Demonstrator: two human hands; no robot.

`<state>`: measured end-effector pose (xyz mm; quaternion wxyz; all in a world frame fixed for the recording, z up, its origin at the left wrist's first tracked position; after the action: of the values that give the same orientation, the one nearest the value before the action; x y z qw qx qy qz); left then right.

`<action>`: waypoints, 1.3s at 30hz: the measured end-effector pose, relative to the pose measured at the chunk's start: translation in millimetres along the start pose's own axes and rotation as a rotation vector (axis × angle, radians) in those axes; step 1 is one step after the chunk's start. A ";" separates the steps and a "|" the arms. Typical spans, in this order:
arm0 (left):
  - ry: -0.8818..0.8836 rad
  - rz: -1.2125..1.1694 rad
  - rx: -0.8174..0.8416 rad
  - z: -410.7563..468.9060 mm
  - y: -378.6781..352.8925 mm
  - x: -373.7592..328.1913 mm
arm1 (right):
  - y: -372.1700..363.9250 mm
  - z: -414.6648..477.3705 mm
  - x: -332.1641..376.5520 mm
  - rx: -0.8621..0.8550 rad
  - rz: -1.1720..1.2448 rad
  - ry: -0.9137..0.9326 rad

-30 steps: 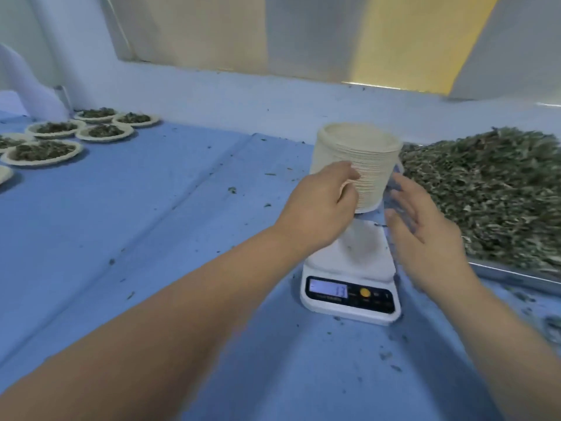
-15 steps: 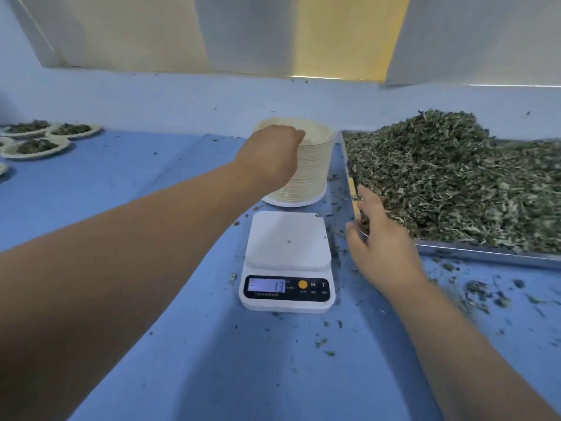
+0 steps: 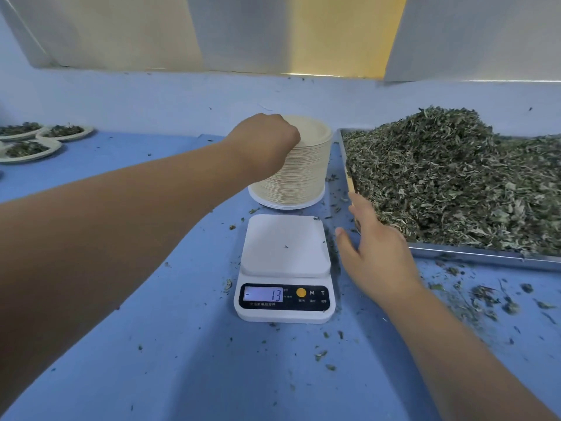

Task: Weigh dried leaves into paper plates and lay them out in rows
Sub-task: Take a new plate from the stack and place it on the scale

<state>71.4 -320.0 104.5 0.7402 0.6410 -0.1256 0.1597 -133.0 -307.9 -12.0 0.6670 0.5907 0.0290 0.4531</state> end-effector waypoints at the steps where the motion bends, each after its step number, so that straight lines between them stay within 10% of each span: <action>1: -0.009 0.006 0.004 0.8 -0.4 0.3 | -0.6 0.3 0.4 0.001 0.001 -0.001; 28: -0.193 0.278 -0.086 0.4 0.2 -16.8 | -4.4 -0.4 1.8 0.029 -0.041 -0.019; 39: 0.381 -0.752 -0.556 -27.6 -24.8 56.9 | -4.7 0.8 0.3 -0.002 -0.010 -0.027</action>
<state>132.9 -291.5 100.2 0.8990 0.3799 0.2135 -0.0433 -129.8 -307.8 -15.4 0.6703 0.5958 0.0226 0.4418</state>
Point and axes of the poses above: each hand's wrist, its own z-axis towards the middle knuckle, its own y-axis out of the back of the hand, x = y × z, the point moved 6 cm from there along z, towards the middle knuckle, and after that the axes turned 10 degrees about x, right-handed, at the moved point
